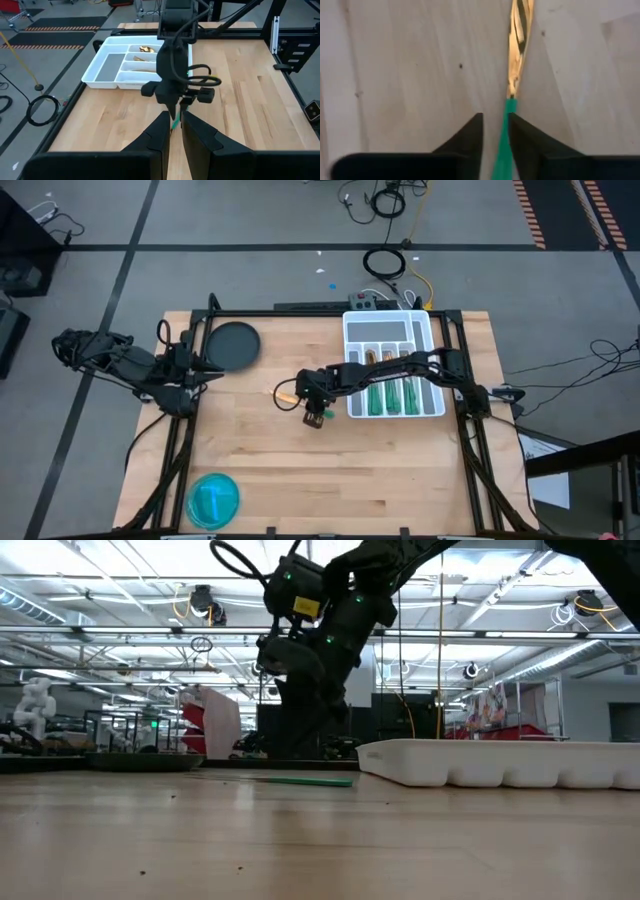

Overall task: Sort silverware
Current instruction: Put the green knife into the white silverware organizer

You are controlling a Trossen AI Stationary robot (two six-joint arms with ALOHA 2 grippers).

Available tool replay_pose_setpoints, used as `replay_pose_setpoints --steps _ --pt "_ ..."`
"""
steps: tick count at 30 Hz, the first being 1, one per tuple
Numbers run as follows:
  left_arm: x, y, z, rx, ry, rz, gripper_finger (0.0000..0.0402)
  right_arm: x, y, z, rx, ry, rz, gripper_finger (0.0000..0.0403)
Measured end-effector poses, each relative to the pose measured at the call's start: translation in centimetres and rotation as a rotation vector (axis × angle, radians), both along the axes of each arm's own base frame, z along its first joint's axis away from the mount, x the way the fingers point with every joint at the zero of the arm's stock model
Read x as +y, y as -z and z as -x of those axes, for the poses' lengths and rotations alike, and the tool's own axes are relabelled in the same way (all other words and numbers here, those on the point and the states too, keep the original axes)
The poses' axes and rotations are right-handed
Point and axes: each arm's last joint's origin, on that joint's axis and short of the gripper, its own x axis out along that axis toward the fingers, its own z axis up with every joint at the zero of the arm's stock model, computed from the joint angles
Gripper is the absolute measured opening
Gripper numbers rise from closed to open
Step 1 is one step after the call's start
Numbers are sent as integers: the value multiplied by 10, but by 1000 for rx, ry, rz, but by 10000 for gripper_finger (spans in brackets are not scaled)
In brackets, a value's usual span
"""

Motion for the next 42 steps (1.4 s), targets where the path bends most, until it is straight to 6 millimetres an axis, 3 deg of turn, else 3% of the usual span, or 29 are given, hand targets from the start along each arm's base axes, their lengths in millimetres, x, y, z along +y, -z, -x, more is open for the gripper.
replay_pose_setpoints --steps 5,9,20,31,42 --pt "0 0 0 -2 -5 -3 57 -6 1 -1 -3 7 38 161" --pt "1 0 0 -4 -15 -8 57 -15 0 -2 -26 36 66 189" --pt "1 0 0 -3 -26 -16 57 -18 11 -13 -91 25 114 175" --pt "1 0 0 0 -27 -16 57 -3 41 -20 -57 4 144 176" --pt "2 4 2 36 -30 -26 57 16 57 -5 157 -38 213 158"
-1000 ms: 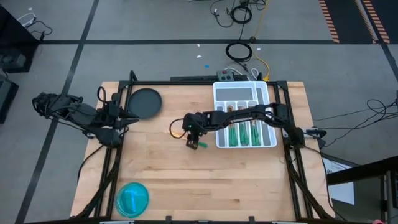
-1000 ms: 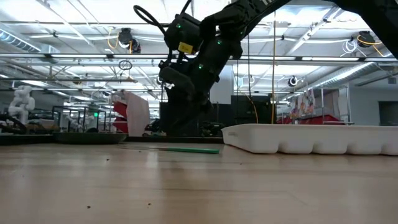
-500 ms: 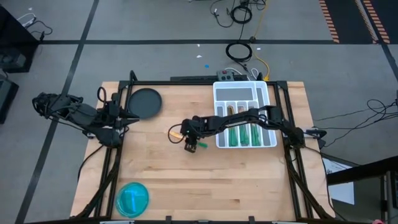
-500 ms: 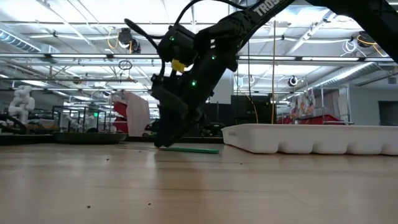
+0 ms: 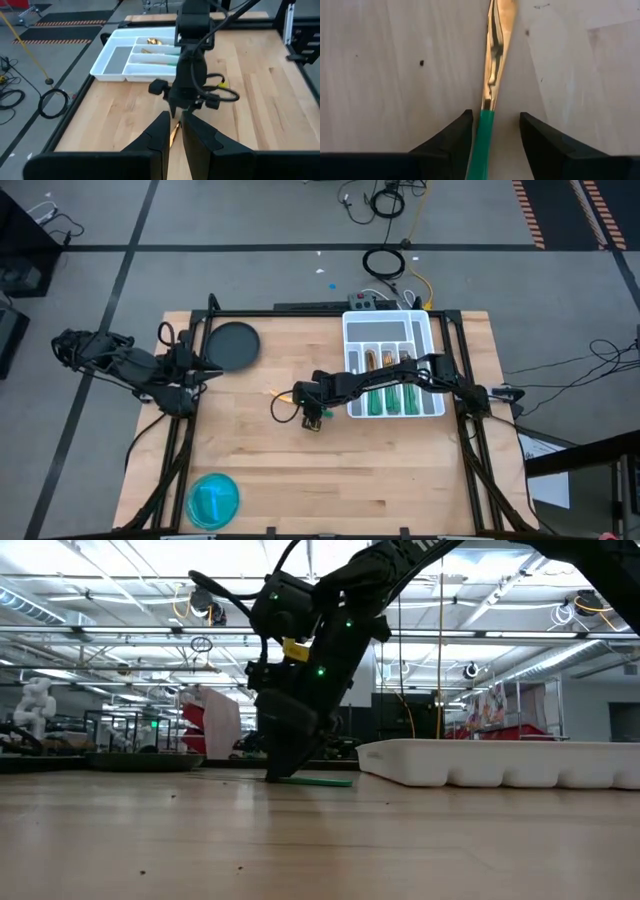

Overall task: Sort silverware
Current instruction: Put the green knife into the white silverware organizer

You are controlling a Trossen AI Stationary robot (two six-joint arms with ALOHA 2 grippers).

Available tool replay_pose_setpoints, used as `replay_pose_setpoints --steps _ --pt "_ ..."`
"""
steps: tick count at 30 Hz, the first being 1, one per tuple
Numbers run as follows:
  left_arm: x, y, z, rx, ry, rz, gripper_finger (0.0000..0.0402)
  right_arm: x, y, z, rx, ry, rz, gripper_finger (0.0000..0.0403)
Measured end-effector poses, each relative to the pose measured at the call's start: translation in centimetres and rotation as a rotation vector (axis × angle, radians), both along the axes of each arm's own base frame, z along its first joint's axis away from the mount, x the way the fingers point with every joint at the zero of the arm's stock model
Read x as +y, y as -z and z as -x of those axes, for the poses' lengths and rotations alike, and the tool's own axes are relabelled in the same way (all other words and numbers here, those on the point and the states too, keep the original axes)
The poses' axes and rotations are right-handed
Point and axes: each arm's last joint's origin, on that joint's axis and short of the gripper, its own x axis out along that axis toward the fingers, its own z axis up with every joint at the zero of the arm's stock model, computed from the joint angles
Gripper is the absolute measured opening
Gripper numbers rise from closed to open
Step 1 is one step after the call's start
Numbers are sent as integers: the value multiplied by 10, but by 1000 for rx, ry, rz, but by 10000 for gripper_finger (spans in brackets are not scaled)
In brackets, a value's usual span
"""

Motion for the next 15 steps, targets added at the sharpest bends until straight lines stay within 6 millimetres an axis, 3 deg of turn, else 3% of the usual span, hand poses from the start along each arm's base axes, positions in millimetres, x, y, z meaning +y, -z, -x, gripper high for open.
replay_pose_setpoints --steps 7,13,15 --pt "0 2 1 15 -15 18 57 -1 1 1 13 -30 -39 135" --pt "1 2 1 21 -24 30 57 -3 1 4 37 -63 -86 29" --pt "1 2 1 21 -25 33 57 -4 1 4 40 -60 -96 12"
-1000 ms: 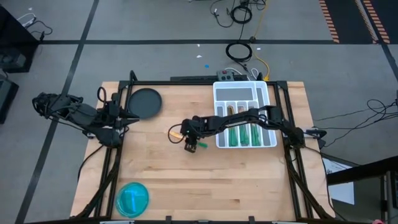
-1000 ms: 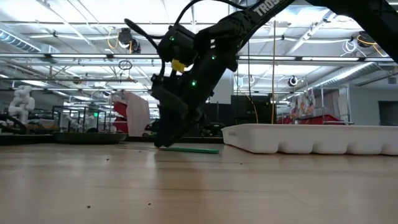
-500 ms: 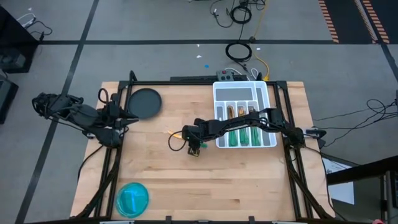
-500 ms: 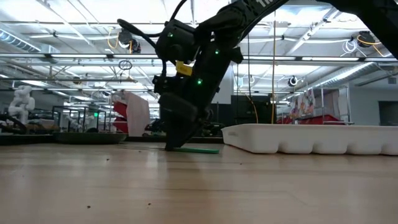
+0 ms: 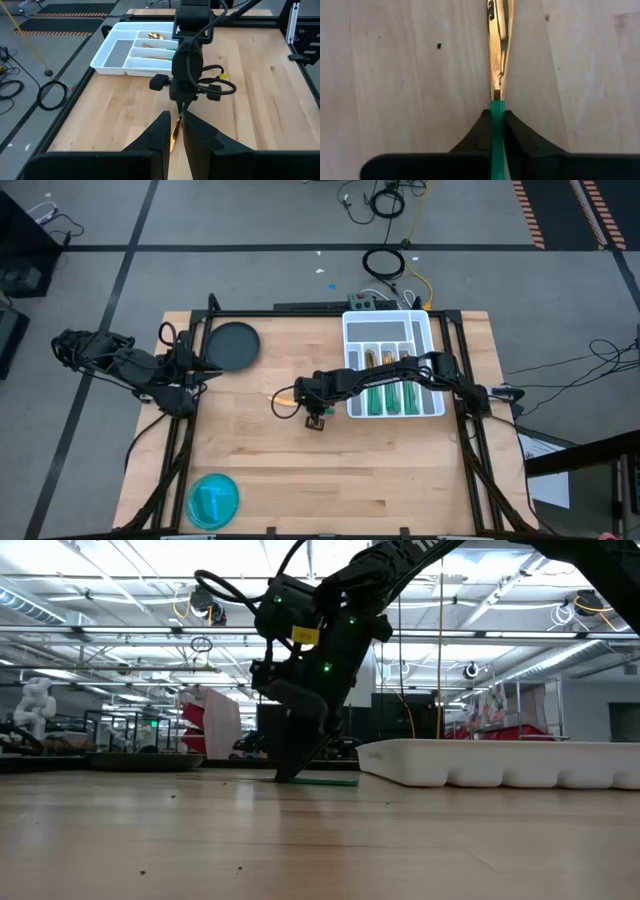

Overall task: Sort silverware
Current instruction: Put the green knife into the white silverware organizer

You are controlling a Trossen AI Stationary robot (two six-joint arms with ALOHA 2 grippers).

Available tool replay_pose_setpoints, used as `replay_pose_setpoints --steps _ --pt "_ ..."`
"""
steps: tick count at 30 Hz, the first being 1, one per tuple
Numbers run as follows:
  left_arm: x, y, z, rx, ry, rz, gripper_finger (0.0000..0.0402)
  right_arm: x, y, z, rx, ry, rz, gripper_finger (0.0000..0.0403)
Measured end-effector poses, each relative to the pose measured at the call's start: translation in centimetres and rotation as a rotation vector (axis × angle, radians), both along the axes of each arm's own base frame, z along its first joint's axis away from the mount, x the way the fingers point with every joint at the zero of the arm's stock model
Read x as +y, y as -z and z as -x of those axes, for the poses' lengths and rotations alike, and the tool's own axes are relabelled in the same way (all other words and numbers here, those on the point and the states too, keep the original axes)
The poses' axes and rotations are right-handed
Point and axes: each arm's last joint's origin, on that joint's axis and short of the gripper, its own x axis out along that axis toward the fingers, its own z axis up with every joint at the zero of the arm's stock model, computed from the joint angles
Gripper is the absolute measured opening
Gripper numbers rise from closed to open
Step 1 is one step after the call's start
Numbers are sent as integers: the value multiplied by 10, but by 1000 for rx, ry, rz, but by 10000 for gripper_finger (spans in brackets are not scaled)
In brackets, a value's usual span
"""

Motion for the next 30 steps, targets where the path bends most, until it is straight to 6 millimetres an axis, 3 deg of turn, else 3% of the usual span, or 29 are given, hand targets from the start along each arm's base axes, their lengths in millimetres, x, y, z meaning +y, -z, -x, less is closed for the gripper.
replay_pose_setpoints --steps 8,20,30 --pt "0 0 0 1 -6 8 57 0 -8 -5 -4 53 -16 2" --pt "0 0 0 2 -5 7 57 -1 -54 -25 -31 73 19 0" --pt "1 2 2 27 -6 -3 57 -7 -75 -19 59 181 49 0"
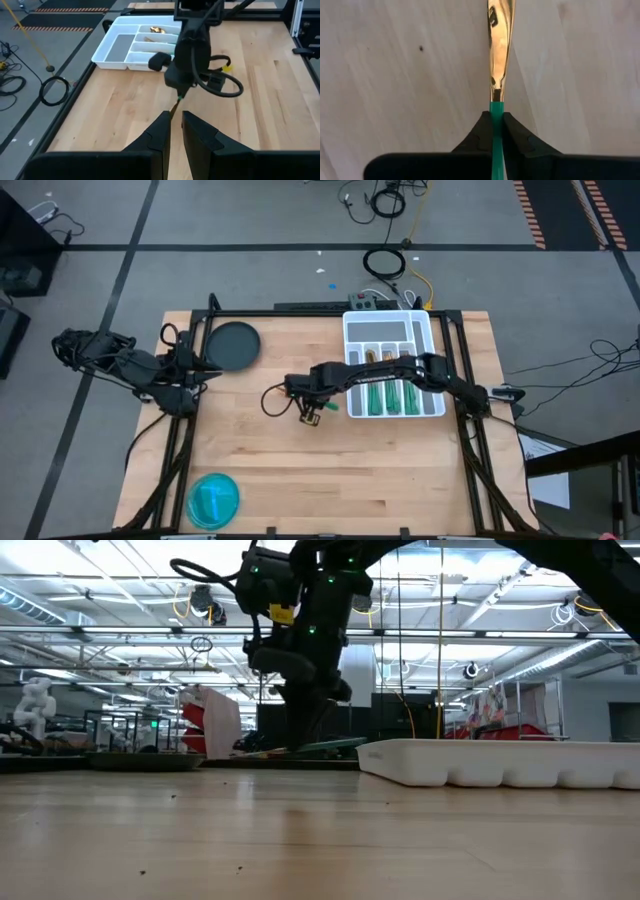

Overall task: Sort silverware
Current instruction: Put the green knife into the white silverware organizer

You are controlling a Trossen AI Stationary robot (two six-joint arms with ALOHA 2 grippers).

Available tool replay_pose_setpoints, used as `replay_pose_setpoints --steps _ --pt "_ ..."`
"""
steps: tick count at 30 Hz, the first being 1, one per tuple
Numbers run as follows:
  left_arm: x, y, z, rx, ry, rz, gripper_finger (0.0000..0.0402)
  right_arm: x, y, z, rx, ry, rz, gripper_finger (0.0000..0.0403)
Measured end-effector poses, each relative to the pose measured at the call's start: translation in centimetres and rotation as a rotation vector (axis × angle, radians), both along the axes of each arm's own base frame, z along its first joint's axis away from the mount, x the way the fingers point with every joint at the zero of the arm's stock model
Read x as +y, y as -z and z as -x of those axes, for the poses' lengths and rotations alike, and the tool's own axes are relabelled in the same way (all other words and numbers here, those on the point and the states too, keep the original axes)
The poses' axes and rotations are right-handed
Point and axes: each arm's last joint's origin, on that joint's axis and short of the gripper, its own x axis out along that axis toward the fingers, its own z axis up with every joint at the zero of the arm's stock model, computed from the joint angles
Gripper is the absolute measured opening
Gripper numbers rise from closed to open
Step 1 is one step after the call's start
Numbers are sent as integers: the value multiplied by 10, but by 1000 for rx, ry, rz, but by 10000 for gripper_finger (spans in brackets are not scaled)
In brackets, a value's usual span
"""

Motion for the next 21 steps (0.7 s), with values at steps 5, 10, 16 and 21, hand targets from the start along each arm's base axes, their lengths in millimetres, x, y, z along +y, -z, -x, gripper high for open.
replay_pose_setpoints --steps 5,10,16,21 --pt "0 0 0 3 0 -1 57 -8 -20 8 10 38 -3 0" --pt "0 0 0 3 1 -2 57 -17 -66 25 -65 65 4 0" --pt "0 0 0 1 1 -1 57 -24 -140 68 -176 165 7 0" --pt "0 0 0 0 0 -1 57 -23 -201 118 -303 276 90 0"
